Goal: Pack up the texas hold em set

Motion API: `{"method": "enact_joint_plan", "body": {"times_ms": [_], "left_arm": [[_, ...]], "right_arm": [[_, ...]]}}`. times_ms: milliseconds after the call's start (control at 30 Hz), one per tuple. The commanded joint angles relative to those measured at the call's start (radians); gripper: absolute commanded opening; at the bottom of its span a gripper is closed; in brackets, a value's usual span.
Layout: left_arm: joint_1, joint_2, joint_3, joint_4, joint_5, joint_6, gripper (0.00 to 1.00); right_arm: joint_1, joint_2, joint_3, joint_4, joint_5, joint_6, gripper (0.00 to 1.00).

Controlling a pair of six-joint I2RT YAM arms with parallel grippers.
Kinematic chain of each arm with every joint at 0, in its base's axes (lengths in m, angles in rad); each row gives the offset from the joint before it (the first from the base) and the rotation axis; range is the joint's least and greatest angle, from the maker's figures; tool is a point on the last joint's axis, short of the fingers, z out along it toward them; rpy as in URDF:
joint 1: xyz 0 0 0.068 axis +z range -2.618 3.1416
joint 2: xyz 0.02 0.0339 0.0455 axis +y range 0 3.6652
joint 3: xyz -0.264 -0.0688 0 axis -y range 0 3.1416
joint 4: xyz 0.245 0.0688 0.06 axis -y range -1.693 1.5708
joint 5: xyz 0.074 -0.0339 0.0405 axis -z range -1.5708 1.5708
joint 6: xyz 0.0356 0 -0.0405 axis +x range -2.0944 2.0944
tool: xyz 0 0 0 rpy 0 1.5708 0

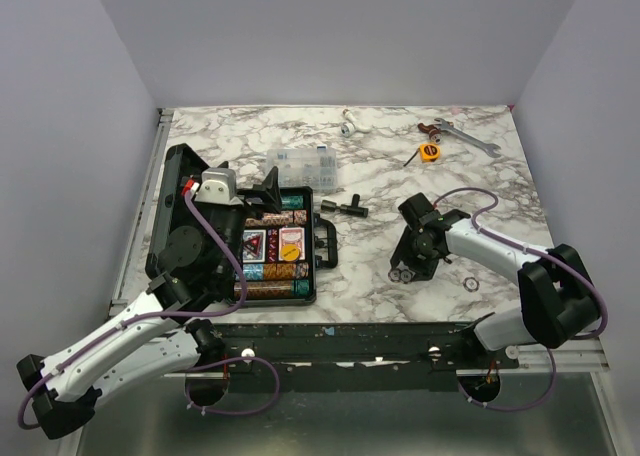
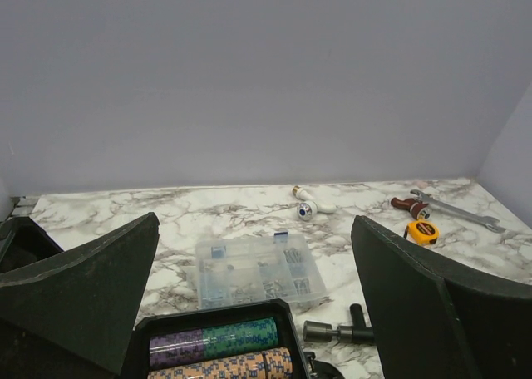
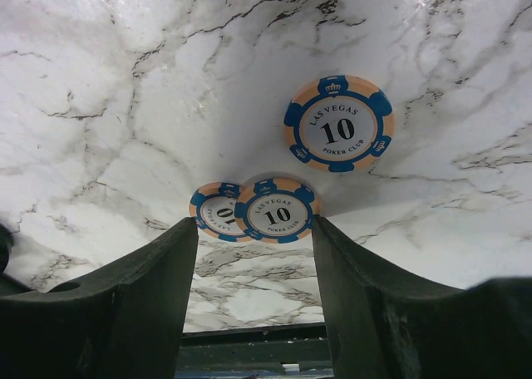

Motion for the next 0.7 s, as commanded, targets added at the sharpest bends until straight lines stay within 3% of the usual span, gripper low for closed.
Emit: {"method": "enact_joint_plan", "body": {"times_ms": [0,367,667], "left_arm": [[-0.003,0.004,0.012,-0.002,0.019,-0.004,0.98],[-0.006,-0.002,0.016,-0.011,0.03,-0.014,0.98],[-0.011,-0.009,0.018,-0.013,0.028,-0.014,0.98]], "right_arm": [[0.001,0.007,0.0,0.011,0.026,-0.009,0.59],[0.001,-0.011,-0.021,-0.029,0.026,0.003,0.59],[0.0,0.003,-0.062,0.04,0.014,0.022,0.57]]}}
